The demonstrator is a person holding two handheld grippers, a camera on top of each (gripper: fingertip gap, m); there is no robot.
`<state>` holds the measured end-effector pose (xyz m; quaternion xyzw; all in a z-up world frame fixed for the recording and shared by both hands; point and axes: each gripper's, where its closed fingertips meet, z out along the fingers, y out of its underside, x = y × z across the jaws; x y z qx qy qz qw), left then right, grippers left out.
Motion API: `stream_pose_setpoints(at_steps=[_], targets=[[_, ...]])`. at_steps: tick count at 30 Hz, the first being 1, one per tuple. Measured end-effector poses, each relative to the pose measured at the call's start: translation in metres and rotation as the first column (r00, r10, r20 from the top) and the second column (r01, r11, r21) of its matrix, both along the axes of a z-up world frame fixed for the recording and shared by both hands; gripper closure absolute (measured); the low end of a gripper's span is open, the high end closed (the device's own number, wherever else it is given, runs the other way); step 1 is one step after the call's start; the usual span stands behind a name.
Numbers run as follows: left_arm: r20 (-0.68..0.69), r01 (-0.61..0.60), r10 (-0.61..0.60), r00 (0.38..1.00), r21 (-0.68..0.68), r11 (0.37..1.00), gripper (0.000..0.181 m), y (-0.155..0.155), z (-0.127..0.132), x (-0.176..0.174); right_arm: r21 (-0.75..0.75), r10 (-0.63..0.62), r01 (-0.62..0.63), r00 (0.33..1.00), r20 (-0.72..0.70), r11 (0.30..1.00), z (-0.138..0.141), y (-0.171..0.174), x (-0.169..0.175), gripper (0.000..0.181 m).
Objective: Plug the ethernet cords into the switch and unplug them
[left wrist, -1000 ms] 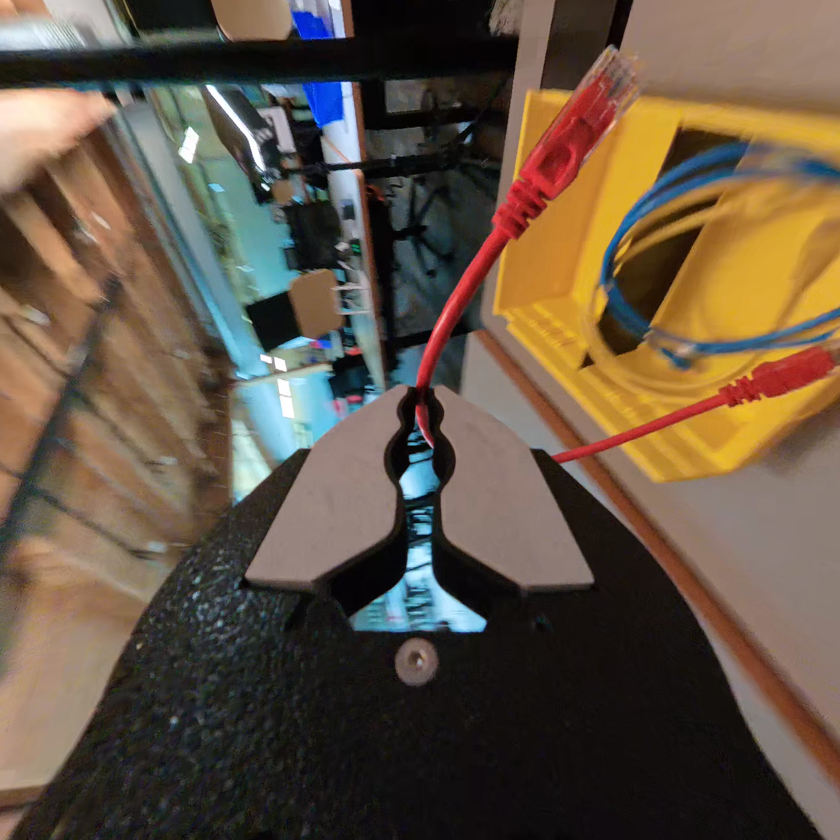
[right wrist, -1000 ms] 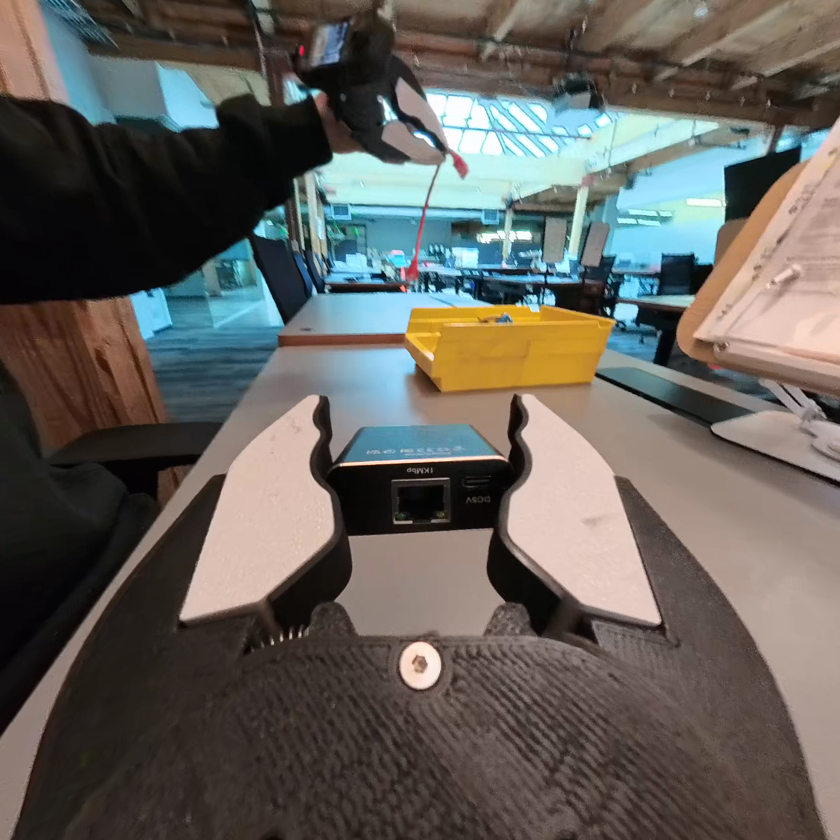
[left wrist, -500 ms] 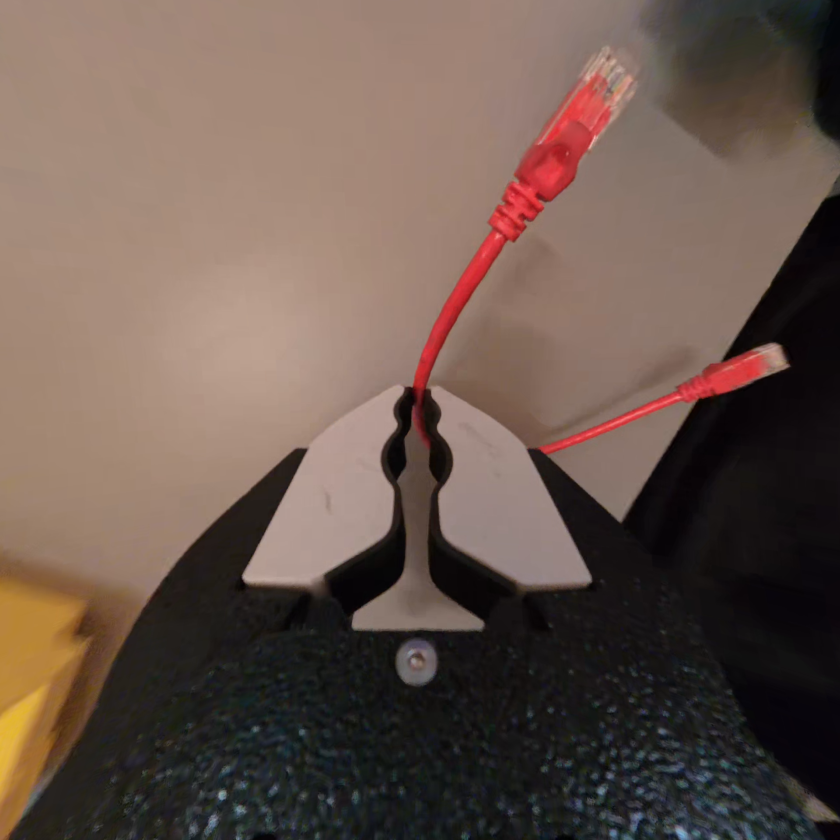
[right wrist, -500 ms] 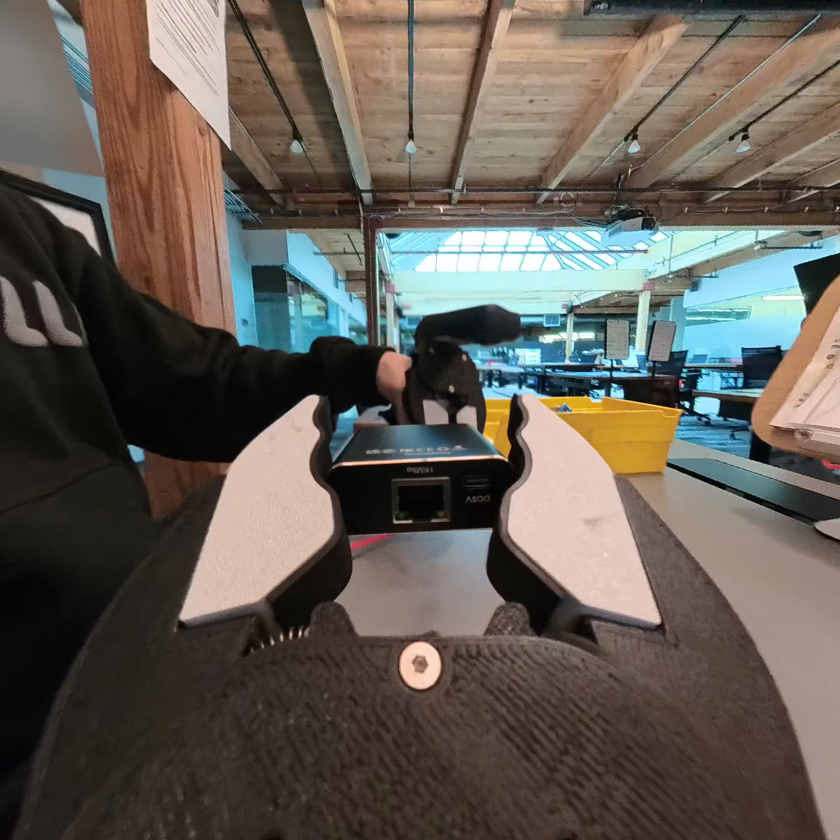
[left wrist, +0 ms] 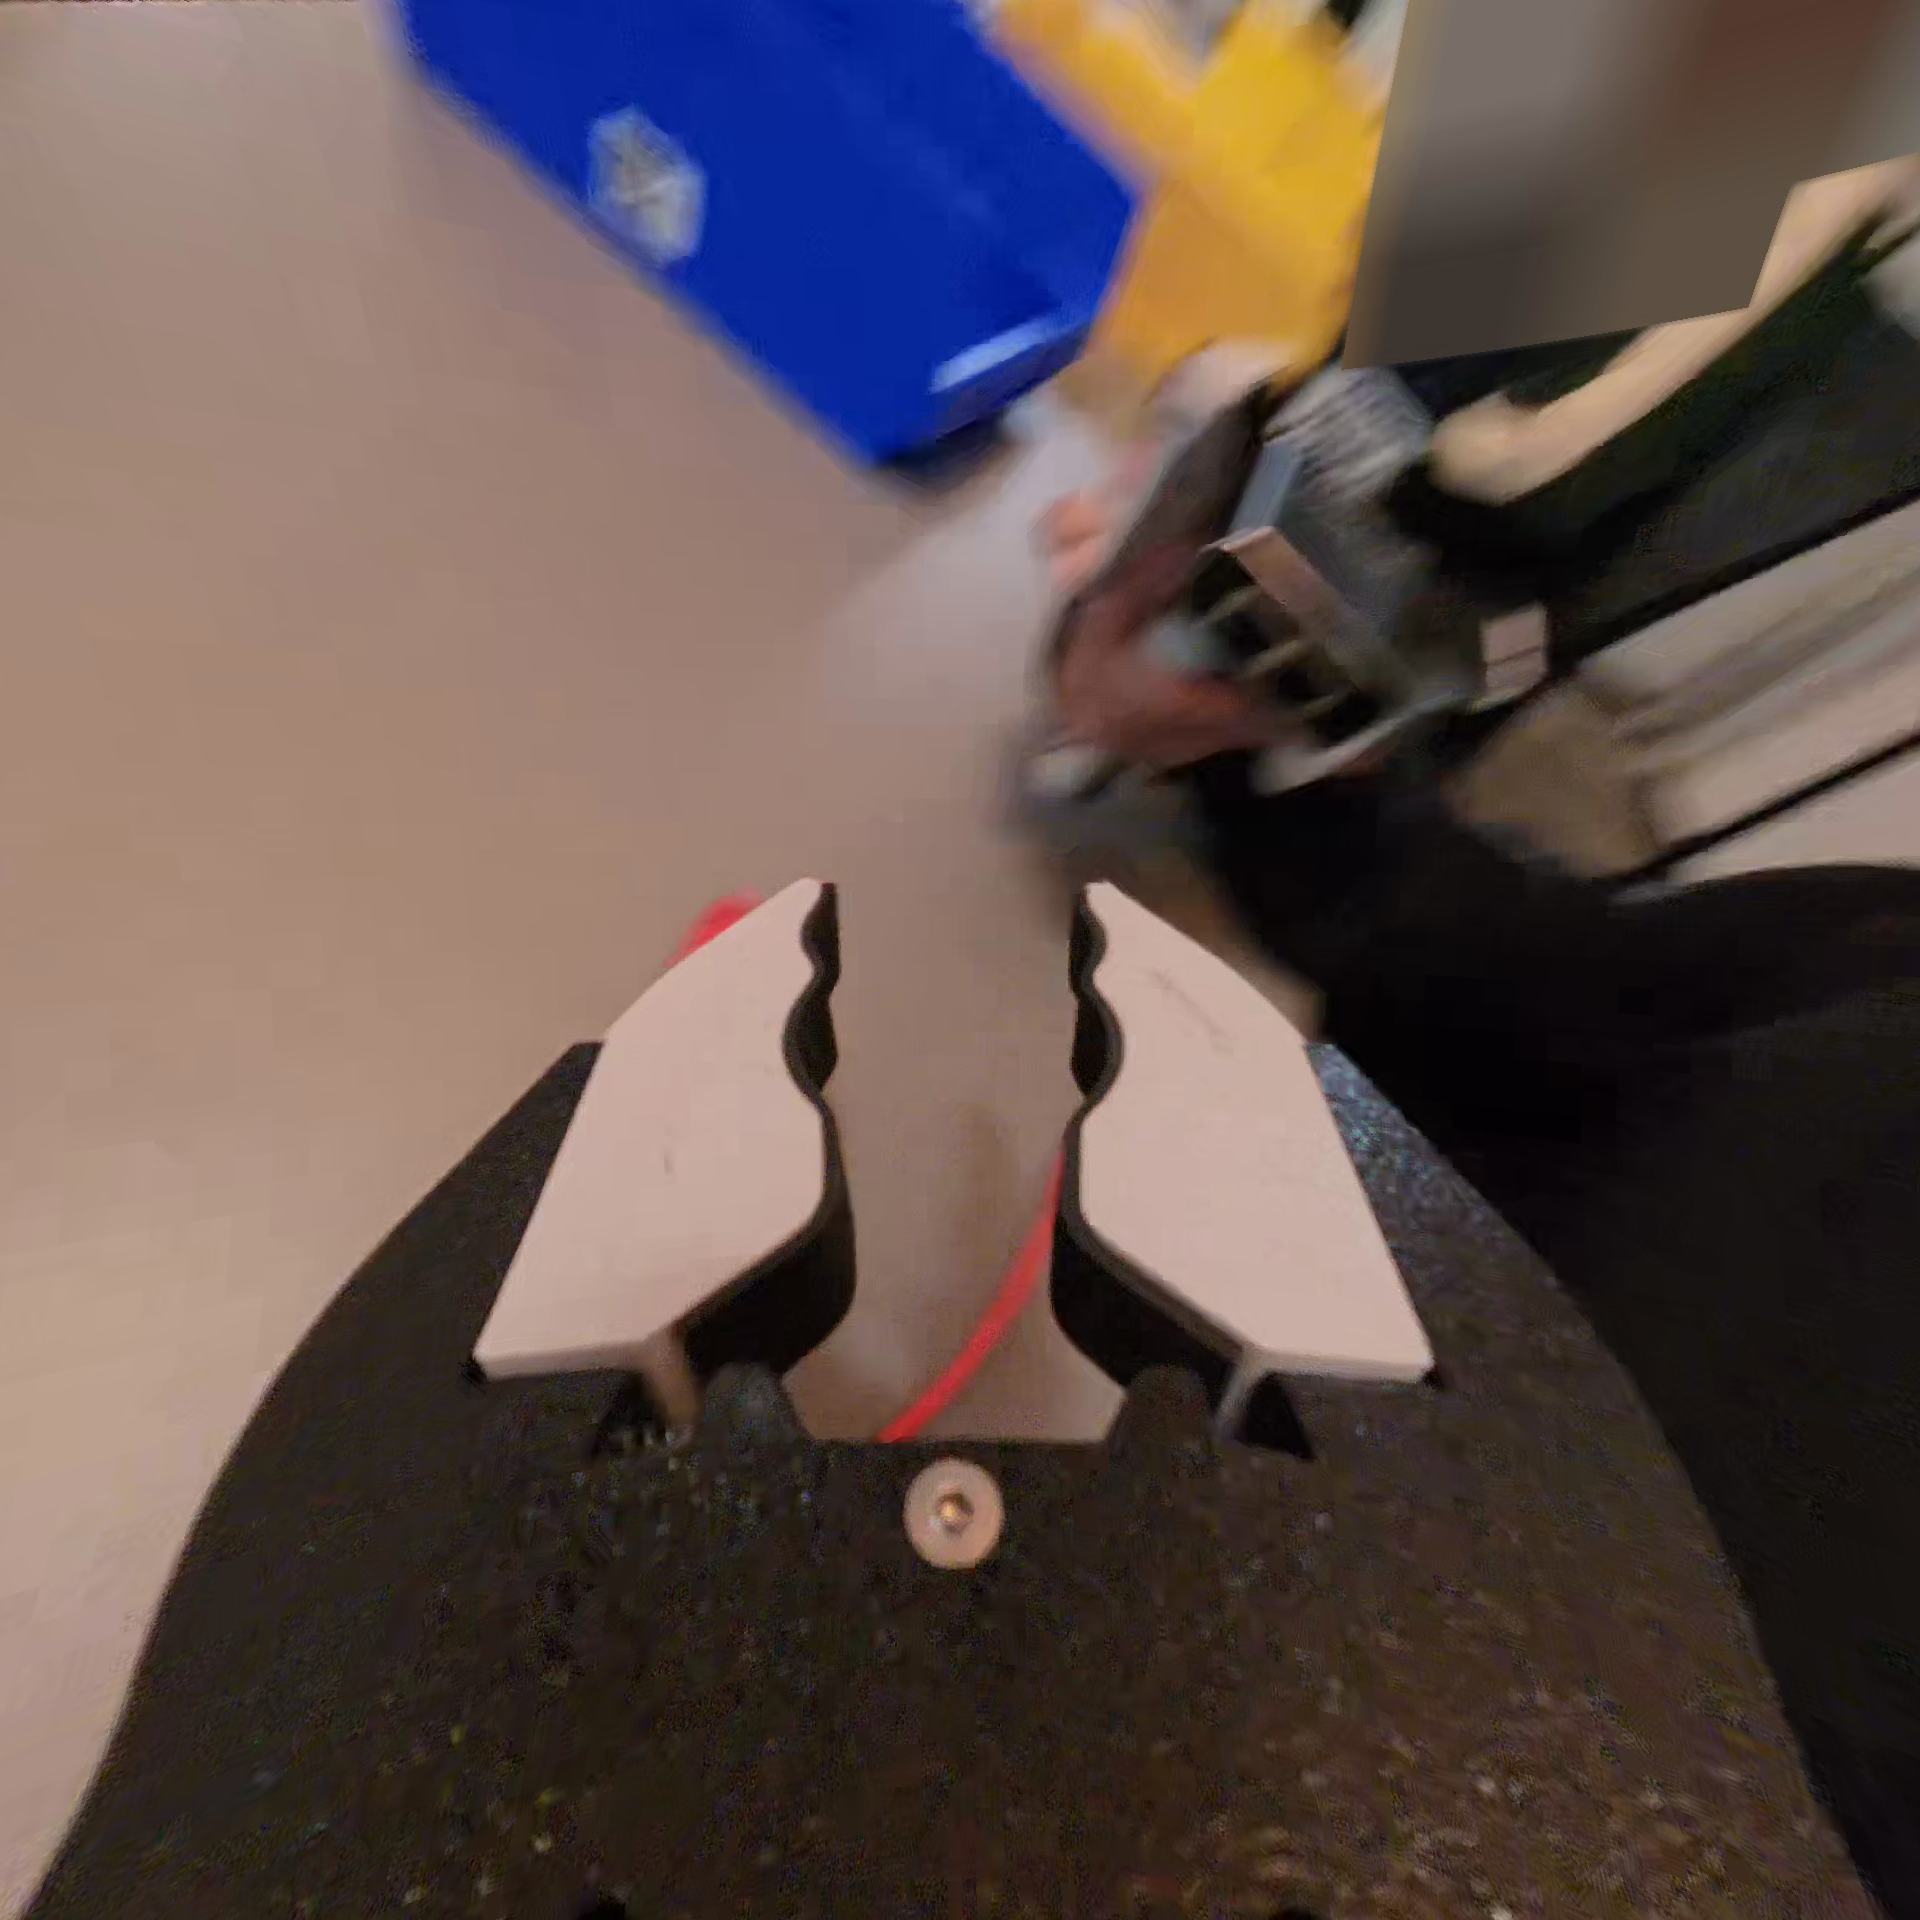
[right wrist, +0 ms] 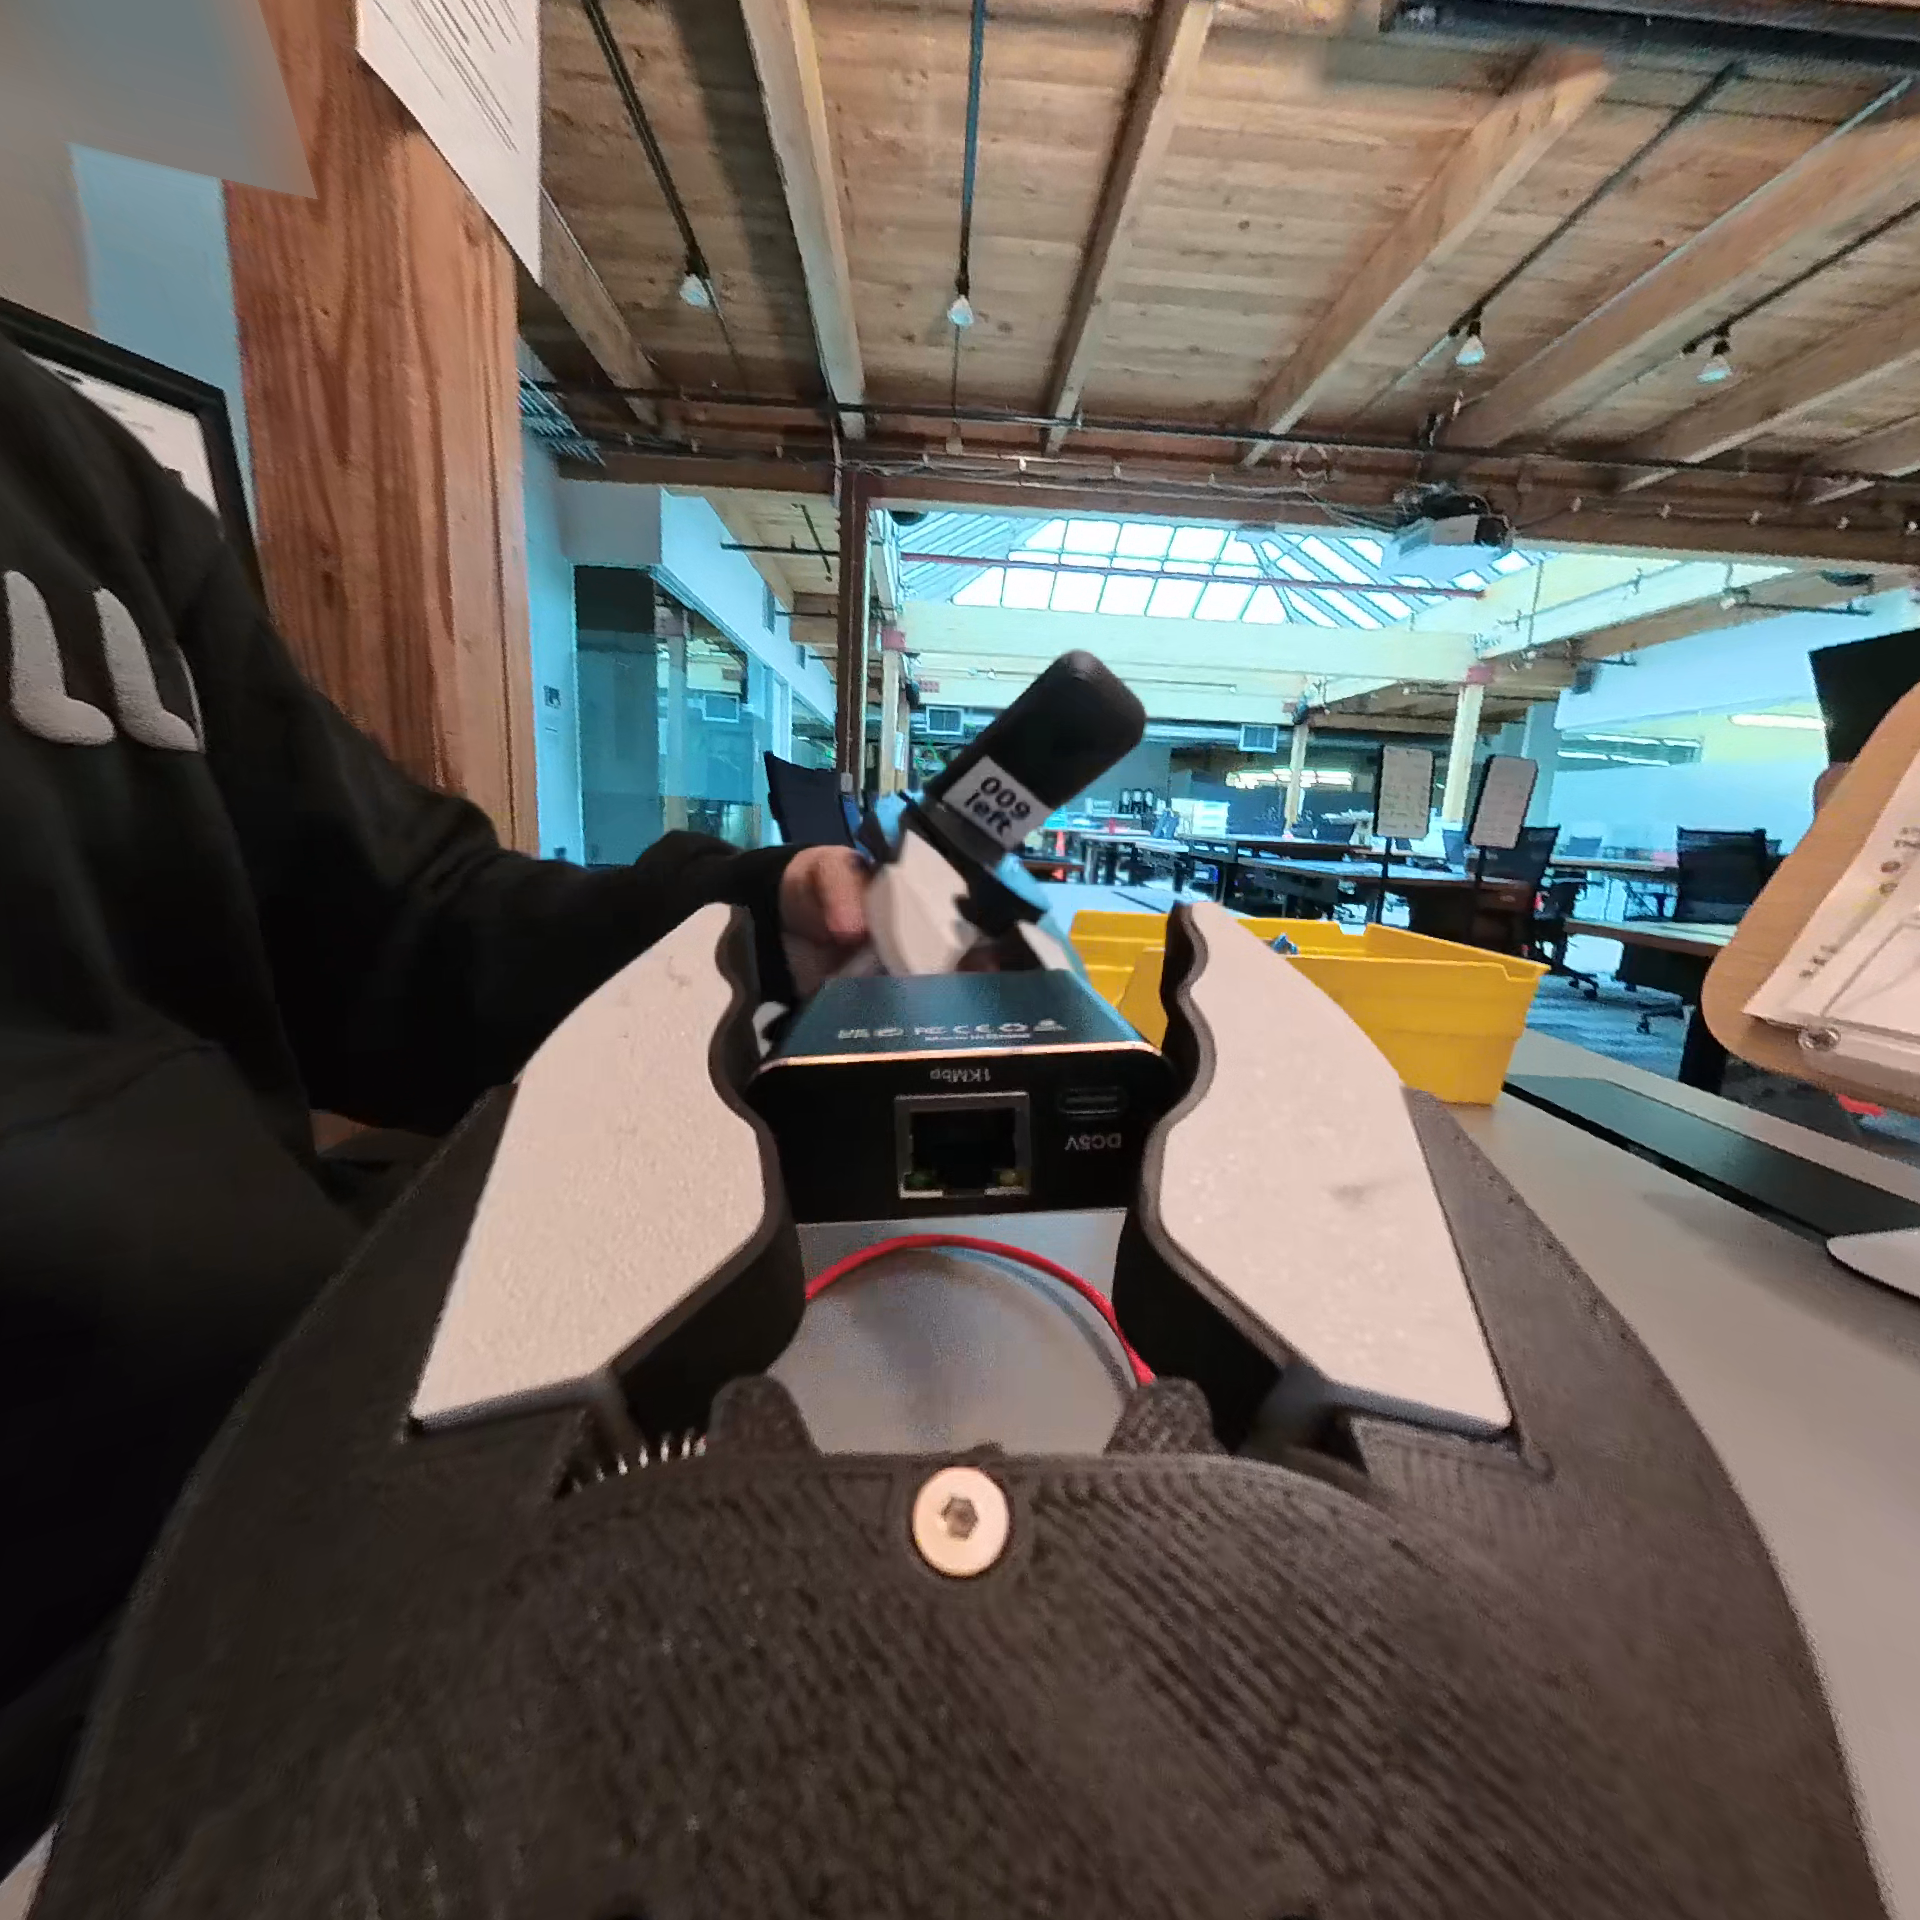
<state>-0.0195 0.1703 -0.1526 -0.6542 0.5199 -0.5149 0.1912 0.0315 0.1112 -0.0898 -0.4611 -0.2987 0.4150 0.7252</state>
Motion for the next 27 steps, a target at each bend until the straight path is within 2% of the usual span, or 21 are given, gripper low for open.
stream_pose_setpoints(at_steps=[1, 3, 6, 9, 10, 12, 15, 20, 24, 27], targets=[[0.072, 0.062, -0.053, 0.996, -0.117, 0.991, 0.134, -0.023, 0.012, 0.006, 0.008, 0.007, -0.006, 1.0, -0.004, 1.0, 0.001, -0.001, -0.001, 0.107], [0.152, 0.161, -0.119, 0.981, -0.306, 0.938, 0.125, -0.057, 0.022, 0.017, 0.015, 0.03, -0.03, 1.0, 0.0, 0.999, 0.001, -0.004, -0.005, 0.107], [0.245, 0.276, -0.17, 0.955, -0.514, 0.812, 0.117, -0.088, 0.026, 0.033, 0.033, 0.025, -0.026, 0.999, 0.026, 0.999, -0.002, -0.005, -0.012, 0.107], [0.33, 0.354, -0.17, 0.928, -0.649, 0.673, 0.133, -0.098, 0.032, 0.042, 0.035, -0.009, 0.005, 0.994, 0.105, 0.999, -0.012, -0.001, -0.02, 0.107], [0.336, 0.356, -0.161, 0.928, -0.667, 0.654, 0.139, -0.097, 0.031, 0.044, 0.039, -0.017, 0.012, 0.991, 0.132, 0.999, -0.015, 0.0, -0.023, 0.107], [0.28, 0.296, -0.139, 0.95, -0.663, 0.688, 0.153, -0.092, 0.02, 0.049, 0.037, -0.054, 0.048, 0.982, 0.182, 0.998, -0.022, 0.006, -0.026, 0.107], [0.229, 0.246, -0.123, 0.966, -0.656, 0.713, 0.154, -0.085, 0.015, 0.047, 0.06, -0.122, 0.109, 0.951, 0.283, 0.992, -0.033, 0.012, -0.03, 0.106], [0.113, 0.182, -0.142, 0.983, -0.63, 0.755, 0.156, -0.08, 0.013, 0.039, 0.082, -0.197, 0.179, 0.91, 0.365, 0.98, -0.041, 0.02, -0.035, 0.106], [0.082, 0.153, -0.13, 0.988, -0.607, 0.78, 0.156, -0.08, 0.017, 0.037, 0.083, -0.195, 0.177, 0.927, 0.32, 0.981, -0.034, 0.019, -0.037, 0.105], [0.065, 0.138, -0.123, 0.99, -0.594, 0.792, 0.156, -0.078, 0.017, 0.037, 0.083, -0.212, 0.195, 0.91, 0.355, 0.977, -0.039, 0.022, -0.037, 0.104]])
